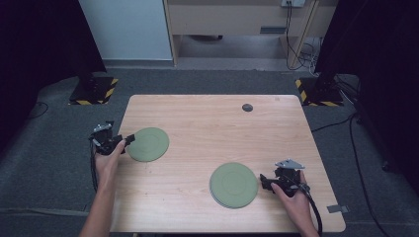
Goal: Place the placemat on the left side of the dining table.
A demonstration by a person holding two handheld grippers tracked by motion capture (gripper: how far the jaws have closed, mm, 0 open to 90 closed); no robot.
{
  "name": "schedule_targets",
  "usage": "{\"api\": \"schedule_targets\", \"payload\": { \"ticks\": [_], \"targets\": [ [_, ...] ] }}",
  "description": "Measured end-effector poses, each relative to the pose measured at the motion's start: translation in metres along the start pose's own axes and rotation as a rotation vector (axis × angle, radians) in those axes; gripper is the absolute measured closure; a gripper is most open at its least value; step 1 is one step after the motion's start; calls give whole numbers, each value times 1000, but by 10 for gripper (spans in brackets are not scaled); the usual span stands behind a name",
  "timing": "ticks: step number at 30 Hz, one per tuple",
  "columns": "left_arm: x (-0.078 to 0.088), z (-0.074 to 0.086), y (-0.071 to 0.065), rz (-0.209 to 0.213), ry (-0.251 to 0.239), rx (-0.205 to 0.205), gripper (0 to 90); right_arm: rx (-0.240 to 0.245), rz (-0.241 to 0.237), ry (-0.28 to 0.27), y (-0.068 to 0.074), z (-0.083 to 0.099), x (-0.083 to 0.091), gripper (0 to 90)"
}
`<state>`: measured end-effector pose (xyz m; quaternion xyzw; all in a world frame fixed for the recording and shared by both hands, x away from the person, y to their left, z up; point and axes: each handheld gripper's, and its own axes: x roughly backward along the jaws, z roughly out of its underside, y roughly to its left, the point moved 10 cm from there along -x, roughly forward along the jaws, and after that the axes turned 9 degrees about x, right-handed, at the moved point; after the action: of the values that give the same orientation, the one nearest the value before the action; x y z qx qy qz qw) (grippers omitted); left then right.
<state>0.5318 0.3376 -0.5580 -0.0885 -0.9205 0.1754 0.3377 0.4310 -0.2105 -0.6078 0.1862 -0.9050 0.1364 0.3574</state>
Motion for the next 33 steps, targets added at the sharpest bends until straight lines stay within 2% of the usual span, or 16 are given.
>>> {"api": "schedule_targets", "payload": {
  "ticks": [4,7,18,24,27,33],
  "targets": [
    [-1,-3,-12,-8,-7,-46,166,0,0,0,0,0,0,59],
    [-1,-4,-27,2,-11,-83,127,0,1,-1,0,0,0,59],
    [-1,4,-96,99,14,-179,61,-1,1,0,0,0,0,59],
    [0,13,-125,145,37,-220,53,0,1,0,0,0,0,59],
    [-1,17,-132,155,47,-233,54,-1,1,0,0,0,0,59],
    [-4,24,-137,155,66,-243,53,0,1,0,0,0,0,59]
  ]
}}
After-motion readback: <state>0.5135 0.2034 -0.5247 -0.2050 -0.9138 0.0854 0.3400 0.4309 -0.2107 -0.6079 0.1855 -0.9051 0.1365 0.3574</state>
